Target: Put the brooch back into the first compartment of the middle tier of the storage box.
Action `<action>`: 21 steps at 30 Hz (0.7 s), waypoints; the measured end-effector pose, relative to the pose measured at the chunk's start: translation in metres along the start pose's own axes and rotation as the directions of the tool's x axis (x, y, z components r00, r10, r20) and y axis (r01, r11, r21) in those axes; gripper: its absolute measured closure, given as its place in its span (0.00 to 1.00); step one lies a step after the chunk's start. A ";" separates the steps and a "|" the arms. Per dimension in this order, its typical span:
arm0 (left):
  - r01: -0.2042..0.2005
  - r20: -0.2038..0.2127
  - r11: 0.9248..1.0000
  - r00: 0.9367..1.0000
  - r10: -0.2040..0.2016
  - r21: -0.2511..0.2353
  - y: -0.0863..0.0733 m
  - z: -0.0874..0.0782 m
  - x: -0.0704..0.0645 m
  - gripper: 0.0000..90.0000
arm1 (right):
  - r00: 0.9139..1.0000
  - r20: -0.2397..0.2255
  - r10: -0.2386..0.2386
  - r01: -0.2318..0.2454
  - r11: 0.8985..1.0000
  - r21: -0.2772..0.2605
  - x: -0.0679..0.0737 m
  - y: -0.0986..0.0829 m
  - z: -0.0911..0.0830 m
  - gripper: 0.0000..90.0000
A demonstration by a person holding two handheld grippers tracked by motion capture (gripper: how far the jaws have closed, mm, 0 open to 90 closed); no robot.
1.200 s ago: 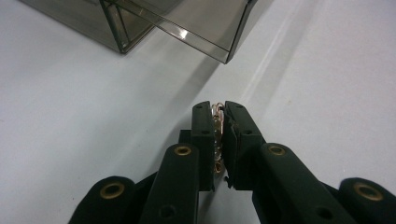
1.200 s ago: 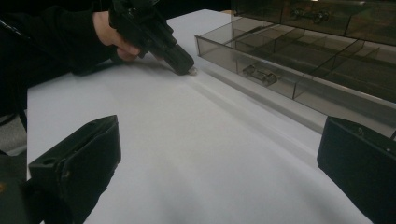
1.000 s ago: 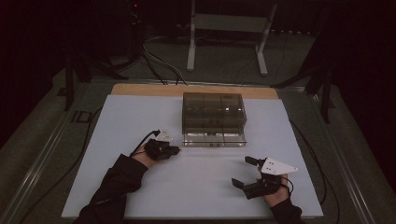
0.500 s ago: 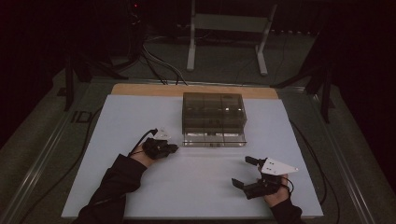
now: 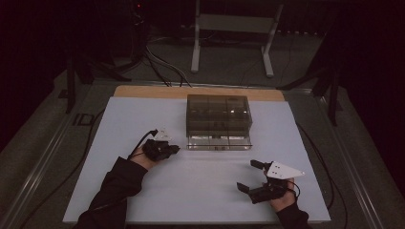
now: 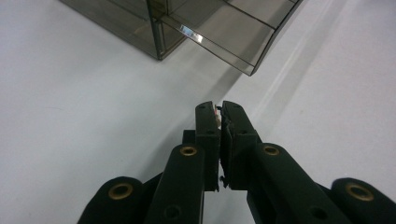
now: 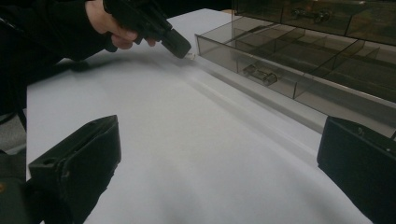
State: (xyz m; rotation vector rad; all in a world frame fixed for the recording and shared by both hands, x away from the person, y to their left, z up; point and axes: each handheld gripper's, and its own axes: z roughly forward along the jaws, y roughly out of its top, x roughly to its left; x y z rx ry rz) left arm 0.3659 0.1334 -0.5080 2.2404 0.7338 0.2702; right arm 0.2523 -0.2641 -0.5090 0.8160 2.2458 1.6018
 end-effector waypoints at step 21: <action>0.016 -0.052 0.998 0.998 -0.019 -0.064 0.011 -0.027 0.000 0.97 | 1.000 0.005 0.001 -0.001 1.000 -0.002 0.000 0.001 -0.001 0.00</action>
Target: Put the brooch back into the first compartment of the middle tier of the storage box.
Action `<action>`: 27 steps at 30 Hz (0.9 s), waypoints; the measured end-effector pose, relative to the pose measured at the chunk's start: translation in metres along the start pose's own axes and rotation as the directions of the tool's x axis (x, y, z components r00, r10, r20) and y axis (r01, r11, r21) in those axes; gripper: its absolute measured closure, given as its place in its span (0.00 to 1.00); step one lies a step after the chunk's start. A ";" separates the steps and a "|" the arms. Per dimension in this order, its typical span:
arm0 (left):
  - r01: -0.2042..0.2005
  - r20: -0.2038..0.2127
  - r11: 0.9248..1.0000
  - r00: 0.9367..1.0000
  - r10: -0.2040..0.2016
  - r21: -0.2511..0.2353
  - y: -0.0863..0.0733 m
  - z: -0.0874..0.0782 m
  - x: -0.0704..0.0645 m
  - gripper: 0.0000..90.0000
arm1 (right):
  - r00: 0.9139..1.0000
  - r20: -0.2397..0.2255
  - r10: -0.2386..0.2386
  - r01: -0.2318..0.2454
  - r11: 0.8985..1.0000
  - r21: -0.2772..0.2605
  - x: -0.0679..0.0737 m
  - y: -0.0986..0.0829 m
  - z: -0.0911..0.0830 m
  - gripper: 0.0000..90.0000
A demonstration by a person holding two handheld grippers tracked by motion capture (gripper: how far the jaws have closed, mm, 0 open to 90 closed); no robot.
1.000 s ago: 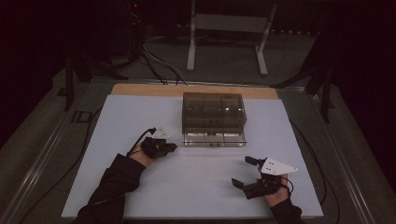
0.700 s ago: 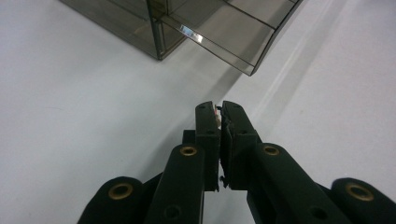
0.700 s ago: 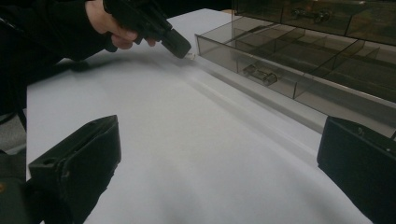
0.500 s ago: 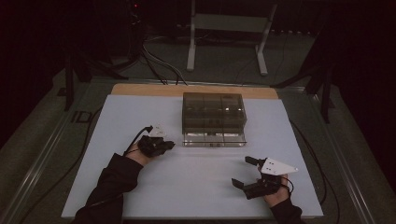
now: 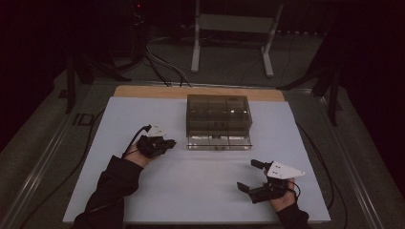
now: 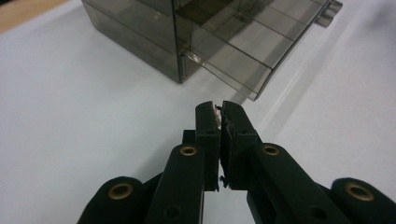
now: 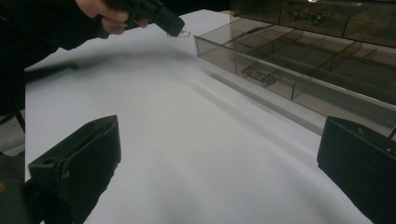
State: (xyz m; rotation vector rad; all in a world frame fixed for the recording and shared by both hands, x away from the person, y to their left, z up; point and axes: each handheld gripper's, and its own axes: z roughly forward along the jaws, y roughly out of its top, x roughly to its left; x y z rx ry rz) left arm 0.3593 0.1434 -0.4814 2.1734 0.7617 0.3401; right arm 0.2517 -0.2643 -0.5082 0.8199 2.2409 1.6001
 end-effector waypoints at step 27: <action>-0.015 -0.009 0.999 1.000 0.015 -0.033 0.029 -0.023 -0.003 0.97 | 1.000 -0.004 0.005 -0.005 1.000 -0.001 0.000 0.000 0.000 0.00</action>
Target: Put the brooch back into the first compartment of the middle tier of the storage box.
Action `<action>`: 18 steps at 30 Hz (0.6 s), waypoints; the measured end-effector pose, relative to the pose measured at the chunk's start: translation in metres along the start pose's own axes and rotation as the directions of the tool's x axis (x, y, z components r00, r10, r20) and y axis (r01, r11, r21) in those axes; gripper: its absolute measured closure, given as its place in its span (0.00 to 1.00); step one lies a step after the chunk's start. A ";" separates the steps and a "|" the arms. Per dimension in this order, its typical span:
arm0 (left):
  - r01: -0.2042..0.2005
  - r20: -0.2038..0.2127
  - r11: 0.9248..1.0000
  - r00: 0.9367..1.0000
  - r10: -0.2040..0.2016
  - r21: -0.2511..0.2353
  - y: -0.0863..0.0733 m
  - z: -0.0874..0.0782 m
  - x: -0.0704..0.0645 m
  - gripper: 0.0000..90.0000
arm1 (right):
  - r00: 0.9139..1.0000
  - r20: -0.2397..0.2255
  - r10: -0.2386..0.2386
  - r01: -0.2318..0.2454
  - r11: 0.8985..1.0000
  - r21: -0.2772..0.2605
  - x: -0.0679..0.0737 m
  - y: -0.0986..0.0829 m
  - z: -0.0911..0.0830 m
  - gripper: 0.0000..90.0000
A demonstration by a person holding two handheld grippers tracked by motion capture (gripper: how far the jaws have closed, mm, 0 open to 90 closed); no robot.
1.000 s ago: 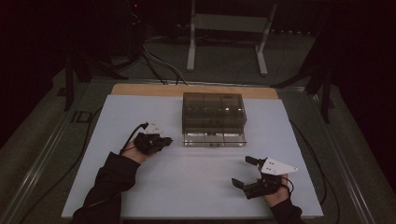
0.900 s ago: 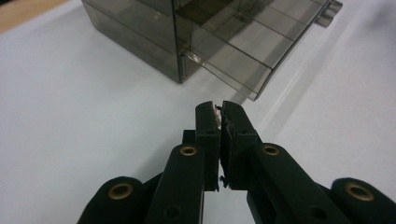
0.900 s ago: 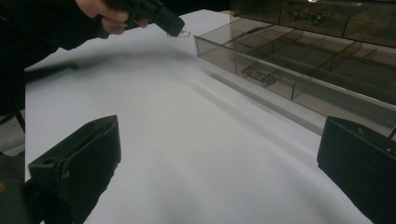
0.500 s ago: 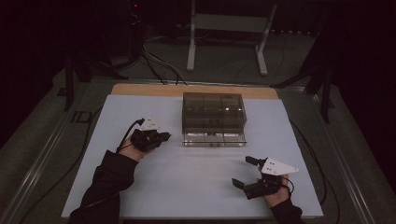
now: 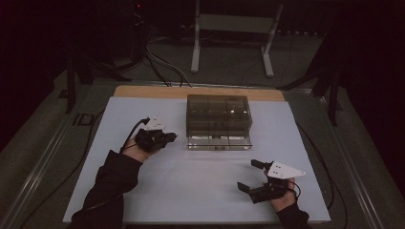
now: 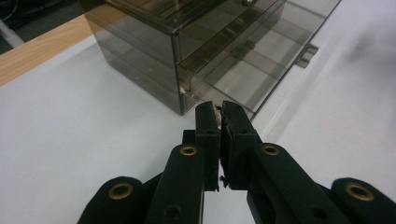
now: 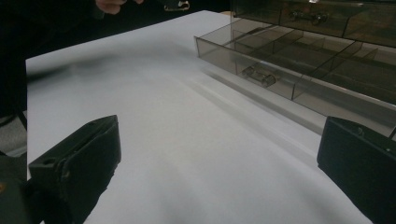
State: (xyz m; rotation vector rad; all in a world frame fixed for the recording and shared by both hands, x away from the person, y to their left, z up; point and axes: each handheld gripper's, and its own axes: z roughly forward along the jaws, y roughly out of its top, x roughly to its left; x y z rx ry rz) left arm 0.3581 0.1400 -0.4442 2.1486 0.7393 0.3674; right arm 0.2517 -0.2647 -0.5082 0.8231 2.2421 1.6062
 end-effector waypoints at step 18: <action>-0.046 0.024 0.999 0.999 0.047 -0.020 0.029 -0.003 -0.009 0.97 | 1.000 0.001 -0.004 0.004 1.000 0.000 0.000 0.000 0.000 0.00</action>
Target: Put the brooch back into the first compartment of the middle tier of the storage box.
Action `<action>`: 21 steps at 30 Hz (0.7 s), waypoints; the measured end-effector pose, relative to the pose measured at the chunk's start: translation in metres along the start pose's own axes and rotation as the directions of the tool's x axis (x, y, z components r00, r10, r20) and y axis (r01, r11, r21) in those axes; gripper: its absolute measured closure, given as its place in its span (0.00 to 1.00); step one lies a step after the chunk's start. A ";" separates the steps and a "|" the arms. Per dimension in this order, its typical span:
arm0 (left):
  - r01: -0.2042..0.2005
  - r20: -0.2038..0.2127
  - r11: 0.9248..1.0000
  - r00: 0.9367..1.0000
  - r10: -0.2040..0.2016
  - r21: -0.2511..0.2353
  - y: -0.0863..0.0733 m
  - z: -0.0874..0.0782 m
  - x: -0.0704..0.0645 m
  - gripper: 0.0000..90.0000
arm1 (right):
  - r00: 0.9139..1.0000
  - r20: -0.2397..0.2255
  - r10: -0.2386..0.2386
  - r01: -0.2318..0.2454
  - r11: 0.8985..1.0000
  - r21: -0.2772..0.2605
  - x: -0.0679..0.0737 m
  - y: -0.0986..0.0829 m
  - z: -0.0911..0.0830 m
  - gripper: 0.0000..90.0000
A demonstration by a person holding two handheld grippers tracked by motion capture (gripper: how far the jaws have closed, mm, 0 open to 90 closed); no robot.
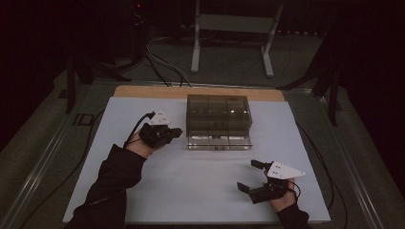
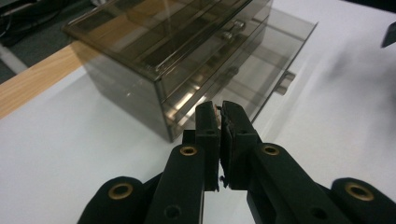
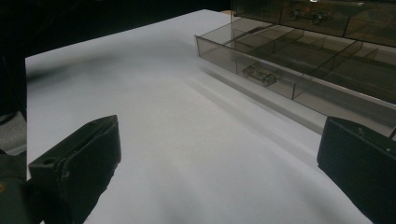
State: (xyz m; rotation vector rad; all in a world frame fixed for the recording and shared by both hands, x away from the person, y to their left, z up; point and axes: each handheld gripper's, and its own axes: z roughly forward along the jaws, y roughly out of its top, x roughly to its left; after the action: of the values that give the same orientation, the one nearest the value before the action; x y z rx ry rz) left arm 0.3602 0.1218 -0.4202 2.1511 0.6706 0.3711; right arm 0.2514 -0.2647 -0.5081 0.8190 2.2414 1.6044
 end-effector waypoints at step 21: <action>-0.014 0.042 1.000 0.999 0.015 -0.021 0.020 0.016 -0.011 0.97 | 1.000 -0.003 0.005 -0.005 1.000 -0.001 -0.001 0.000 0.000 0.00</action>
State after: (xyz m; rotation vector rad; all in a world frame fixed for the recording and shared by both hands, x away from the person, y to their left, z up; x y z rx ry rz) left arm 0.3651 0.0949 -0.4144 2.1391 0.6246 0.3383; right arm 0.2517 -0.2651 -0.5081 0.8230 2.2419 1.6099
